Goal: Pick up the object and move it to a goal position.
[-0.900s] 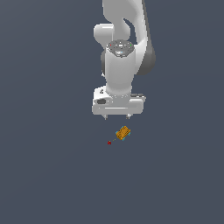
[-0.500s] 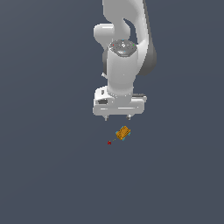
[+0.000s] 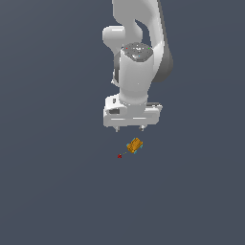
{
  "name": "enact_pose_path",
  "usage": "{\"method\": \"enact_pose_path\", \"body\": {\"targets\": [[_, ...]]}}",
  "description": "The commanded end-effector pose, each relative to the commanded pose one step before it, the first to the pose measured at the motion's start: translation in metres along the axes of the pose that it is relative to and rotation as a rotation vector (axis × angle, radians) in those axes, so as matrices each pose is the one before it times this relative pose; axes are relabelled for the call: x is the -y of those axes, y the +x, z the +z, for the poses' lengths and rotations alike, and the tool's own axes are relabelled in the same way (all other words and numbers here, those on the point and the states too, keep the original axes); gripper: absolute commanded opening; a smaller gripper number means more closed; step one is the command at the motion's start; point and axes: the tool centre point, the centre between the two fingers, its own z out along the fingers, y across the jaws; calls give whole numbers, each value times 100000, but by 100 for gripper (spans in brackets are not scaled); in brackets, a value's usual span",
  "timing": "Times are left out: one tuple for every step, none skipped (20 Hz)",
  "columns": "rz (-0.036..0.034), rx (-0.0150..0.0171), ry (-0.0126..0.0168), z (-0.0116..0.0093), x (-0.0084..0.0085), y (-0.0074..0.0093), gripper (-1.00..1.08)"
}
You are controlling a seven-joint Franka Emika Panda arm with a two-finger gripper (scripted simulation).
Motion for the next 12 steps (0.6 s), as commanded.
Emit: {"method": "enact_pose_path", "body": {"targets": [[1304, 135, 132, 220, 32, -9, 100], [832, 60, 69, 131, 31, 5, 100], [956, 69, 74, 151, 36, 6, 100], [1084, 79, 82, 171, 38, 6, 100], [1218, 90, 95, 191, 42, 4, 100], [1372, 103, 110, 213, 42, 2, 100], [1517, 115, 121, 235, 45, 0, 100], [1653, 127, 125, 256, 49, -1, 100], [1789, 138, 125, 278, 53, -2, 100], [1929, 150, 126, 300, 55, -4, 100], [2071, 162, 127, 322, 59, -7, 100], [2218, 174, 127, 344, 60, -10, 100]]}}
